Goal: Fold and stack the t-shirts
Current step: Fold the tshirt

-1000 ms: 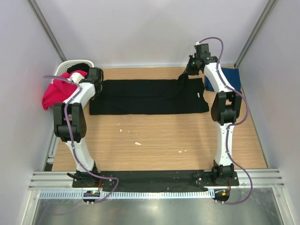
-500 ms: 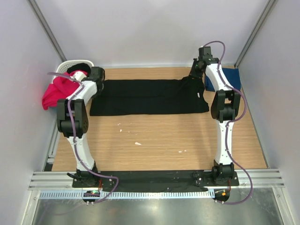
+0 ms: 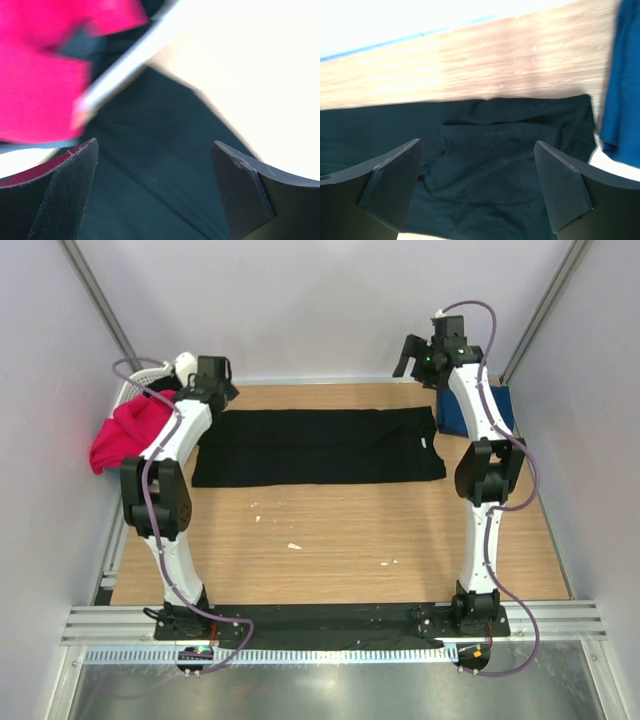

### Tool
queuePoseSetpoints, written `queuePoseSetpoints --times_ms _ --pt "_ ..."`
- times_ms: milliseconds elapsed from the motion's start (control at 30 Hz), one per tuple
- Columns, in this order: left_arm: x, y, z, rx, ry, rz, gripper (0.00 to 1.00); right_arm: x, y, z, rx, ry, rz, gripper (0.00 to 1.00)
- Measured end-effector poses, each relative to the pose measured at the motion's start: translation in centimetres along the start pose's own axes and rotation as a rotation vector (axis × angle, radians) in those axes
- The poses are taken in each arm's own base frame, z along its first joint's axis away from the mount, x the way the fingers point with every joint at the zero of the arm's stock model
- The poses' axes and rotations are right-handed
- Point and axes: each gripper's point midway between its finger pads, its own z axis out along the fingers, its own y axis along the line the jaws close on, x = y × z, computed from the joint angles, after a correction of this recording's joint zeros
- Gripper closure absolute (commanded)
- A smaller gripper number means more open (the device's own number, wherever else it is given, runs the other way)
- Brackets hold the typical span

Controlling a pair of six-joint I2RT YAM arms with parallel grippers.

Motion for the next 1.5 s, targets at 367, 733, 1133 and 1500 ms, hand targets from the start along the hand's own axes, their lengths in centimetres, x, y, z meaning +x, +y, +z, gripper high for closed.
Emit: queuePoseSetpoints --times_ms 367,733,1133,1500 --pt "2.4 -23.0 -13.1 0.822 0.003 0.208 0.21 1.3 -2.6 -7.5 0.138 -0.07 0.022 0.03" --pt "23.2 -30.7 -8.9 1.043 0.284 0.368 0.37 9.1 -10.0 -3.1 0.265 0.093 0.136 0.05" --pt "25.8 -31.2 -9.5 1.066 0.379 0.278 0.46 6.7 -11.4 -2.4 0.184 0.008 0.212 0.27" --pt "27.6 -31.3 -11.0 1.077 0.431 0.265 0.49 8.2 -9.7 -0.5 0.065 0.048 0.239 0.3"
